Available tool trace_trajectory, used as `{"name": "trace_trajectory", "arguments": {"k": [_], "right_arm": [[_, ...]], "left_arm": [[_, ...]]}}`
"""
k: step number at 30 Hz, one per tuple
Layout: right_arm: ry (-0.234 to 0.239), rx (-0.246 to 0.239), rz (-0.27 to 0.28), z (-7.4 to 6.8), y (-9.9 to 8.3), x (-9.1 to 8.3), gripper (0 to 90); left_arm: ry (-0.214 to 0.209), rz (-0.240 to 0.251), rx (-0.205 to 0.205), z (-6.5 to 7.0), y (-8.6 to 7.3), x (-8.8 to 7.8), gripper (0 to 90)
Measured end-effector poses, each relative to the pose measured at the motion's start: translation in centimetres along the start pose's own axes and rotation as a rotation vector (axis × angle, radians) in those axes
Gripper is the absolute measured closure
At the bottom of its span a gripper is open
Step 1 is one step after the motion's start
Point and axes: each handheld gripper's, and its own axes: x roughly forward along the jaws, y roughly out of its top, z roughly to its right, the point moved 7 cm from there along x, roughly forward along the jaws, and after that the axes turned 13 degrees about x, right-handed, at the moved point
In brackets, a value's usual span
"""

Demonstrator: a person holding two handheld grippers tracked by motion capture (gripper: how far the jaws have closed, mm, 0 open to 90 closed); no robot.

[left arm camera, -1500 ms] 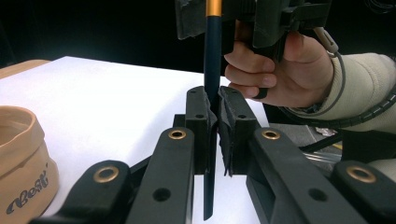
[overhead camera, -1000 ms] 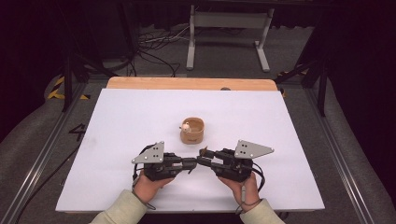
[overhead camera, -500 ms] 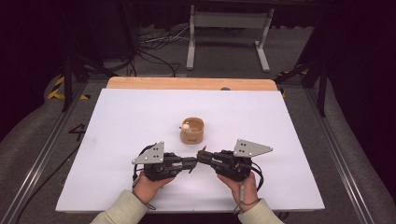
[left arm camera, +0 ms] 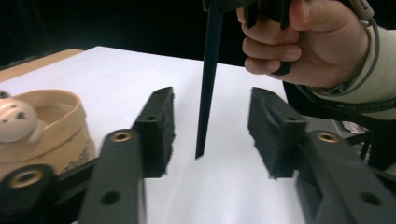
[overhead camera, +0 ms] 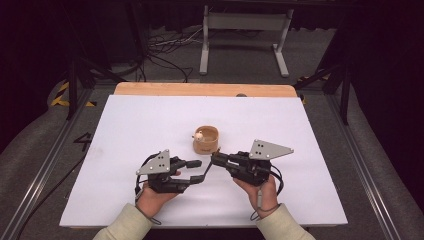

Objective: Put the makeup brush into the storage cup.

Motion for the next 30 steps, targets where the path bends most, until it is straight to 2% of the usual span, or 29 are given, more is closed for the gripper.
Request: {"name": "trace_trajectory", "arguments": {"k": [4, 5, 7, 13, 19, 30], "right_arm": [[-0.017, -0.011, -0.005, 0.3, 0.7, 0.1, 83.5], [-0.022, -0.014, -0.005, 0.5, 1.0, 0.2, 83.5], [-0.033, -0.02, -0.006, 0.7, 1.5, 0.3, 83.5], [-0.063, -0.037, -0.009, 1.5, 2.8, 0.5, 83.4], [-0.097, -0.041, -0.004, 2.4, 3.9, 0.7, 83.4], [-0.15, -0.041, 0.002, 3.7, 5.3, 1.3, 83.3]], "left_arm": [[0.02, 0.006, -0.008, -0.2, 0.1, -0.3, 31.5], [0.023, 0.008, -0.016, -0.2, 0.2, -0.4, 31.5], [0.035, 0.013, -0.018, -0.3, 0.4, -0.5, 24.2], [0.047, 0.033, -0.038, -0.6, 0.6, -1.2, 13.3], [0.052, 0.05, -0.074, -1.0, 0.4, -1.6, 7.7], [0.078, 0.028, -0.074, -1.2, 0.2, -1.8, 5.2]]}}
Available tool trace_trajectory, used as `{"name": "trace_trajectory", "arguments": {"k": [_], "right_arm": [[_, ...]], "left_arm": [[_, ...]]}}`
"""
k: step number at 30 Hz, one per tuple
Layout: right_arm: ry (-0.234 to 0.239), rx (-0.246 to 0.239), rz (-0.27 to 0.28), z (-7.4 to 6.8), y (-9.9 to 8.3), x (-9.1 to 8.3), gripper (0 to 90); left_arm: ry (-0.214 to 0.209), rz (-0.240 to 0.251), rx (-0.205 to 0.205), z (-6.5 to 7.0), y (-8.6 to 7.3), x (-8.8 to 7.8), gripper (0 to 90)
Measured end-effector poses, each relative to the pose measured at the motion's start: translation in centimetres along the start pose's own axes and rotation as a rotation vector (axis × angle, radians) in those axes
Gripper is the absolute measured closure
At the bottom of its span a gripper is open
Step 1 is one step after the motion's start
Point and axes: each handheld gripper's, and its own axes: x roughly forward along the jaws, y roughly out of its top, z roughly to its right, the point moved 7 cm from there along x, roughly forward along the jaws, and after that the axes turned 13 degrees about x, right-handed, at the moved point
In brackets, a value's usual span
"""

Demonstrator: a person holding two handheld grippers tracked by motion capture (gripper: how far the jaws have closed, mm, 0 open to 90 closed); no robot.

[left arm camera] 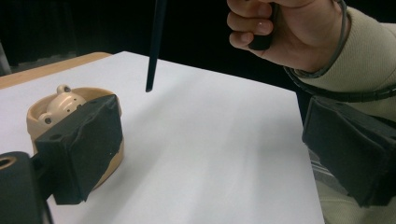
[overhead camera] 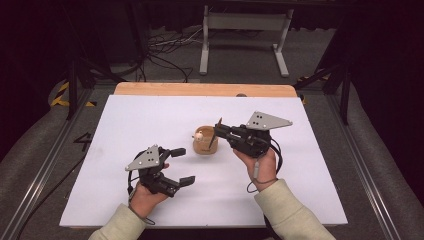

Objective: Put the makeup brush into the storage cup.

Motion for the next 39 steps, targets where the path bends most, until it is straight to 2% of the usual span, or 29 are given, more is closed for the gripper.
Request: {"name": "trace_trajectory", "arguments": {"k": [6, 9, 18, 22, 30, 39], "right_arm": [[-0.042, 0.001, 0.007, 1.0, 0.7, 0.8, 83.3], [-0.052, 0.002, 0.005, 1.3, 0.9, 1.1, 83.3], [-0.096, 0.009, 0.011, 2.5, 1.3, 2.2, 83.3], [-0.117, 0.015, 0.022, 3.0, 1.2, 2.6, 83.3], [-0.161, 0.062, 0.038, 4.1, 1.0, 3.2, 83.3], [-0.182, 0.041, 0.038, 4.7, 0.1, 4.1, 83.2]], "left_arm": [[0.011, -0.007, 0.004, -0.1, -0.1, 0.0, 4.6], [0.02, -0.027, 0.016, -0.2, -0.3, 0.0, 4.6], [0.037, -0.041, 0.028, -0.2, -0.6, 0.2, 4.3], [0.052, -0.045, 0.035, -0.4, -0.6, 0.2, 3.5], [0.053, -0.045, 0.027, -0.4, -0.7, 0.2, 3.1], [0.057, -0.049, 0.02, -0.7, -1.0, 0.3, 2.9]]}}
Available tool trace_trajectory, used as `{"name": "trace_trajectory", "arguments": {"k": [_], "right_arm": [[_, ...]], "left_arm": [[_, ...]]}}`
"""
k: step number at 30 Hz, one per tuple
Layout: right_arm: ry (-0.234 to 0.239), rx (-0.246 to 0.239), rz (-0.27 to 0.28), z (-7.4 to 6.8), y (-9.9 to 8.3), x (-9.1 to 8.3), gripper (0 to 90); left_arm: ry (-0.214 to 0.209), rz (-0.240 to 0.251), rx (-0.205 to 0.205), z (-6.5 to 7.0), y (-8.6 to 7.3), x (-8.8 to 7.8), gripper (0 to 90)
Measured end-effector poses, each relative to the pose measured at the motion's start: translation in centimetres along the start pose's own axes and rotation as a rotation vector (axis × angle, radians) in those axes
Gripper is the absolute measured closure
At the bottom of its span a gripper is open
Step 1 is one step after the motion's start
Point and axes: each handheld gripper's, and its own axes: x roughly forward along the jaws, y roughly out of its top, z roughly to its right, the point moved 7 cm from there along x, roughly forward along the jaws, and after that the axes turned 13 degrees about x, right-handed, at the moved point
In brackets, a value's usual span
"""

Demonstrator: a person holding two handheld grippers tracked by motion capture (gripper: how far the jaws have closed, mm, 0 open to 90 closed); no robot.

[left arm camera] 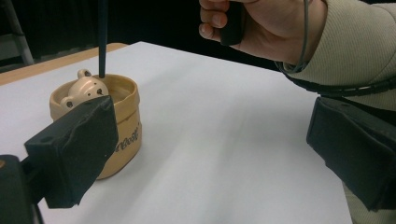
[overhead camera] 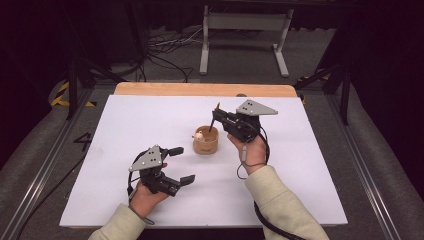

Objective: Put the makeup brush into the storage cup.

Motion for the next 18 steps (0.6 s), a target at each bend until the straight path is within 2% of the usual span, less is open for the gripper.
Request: {"name": "trace_trajectory", "arguments": {"k": [18], "right_arm": [[-0.012, 0.014, -0.036, 0.8, -2.1, 1.6, 83.1]], "left_arm": [[0.012, -0.003, -0.008, -0.1, -0.1, 0.0, 2.0]]}}
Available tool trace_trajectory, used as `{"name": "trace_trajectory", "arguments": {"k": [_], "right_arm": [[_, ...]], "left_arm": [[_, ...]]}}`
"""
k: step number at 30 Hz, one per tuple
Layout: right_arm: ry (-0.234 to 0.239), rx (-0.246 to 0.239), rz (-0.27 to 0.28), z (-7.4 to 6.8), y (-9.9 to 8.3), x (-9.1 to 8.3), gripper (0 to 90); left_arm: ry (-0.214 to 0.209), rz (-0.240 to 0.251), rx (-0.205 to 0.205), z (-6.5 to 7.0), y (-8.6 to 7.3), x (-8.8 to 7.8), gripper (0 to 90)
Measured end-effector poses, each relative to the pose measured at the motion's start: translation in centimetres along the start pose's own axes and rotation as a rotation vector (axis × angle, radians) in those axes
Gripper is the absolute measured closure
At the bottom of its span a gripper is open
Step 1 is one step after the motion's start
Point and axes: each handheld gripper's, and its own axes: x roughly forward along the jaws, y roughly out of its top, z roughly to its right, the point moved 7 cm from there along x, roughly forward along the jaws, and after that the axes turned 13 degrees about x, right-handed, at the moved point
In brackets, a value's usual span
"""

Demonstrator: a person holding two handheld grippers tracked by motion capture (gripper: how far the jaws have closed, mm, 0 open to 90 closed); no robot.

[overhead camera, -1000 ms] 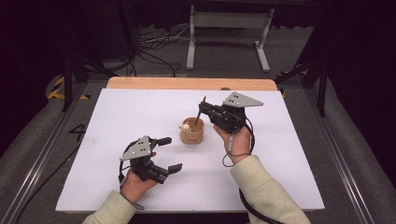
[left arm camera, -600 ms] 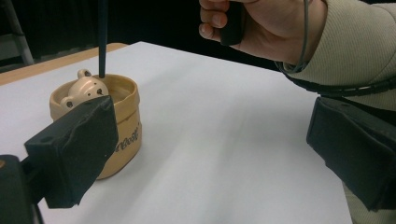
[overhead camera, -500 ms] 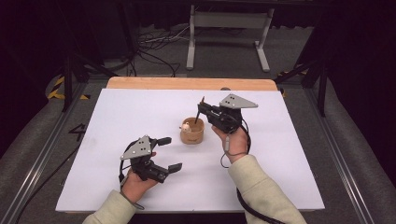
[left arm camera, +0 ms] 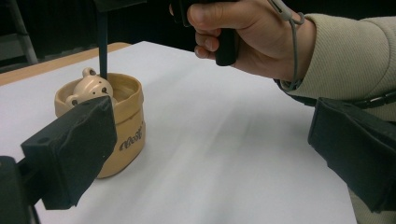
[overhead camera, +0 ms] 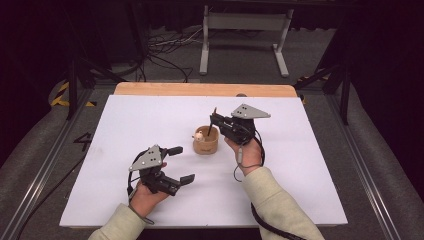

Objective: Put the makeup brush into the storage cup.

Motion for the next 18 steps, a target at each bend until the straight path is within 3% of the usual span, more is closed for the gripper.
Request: {"name": "trace_trajectory", "arguments": {"k": [18], "right_arm": [[-0.004, 0.016, -0.034, 0.1, -1.5, 1.4, 83.0]], "left_arm": [[0.005, -0.011, 0.009, -0.2, -0.2, 0.1, 1.9]]}}
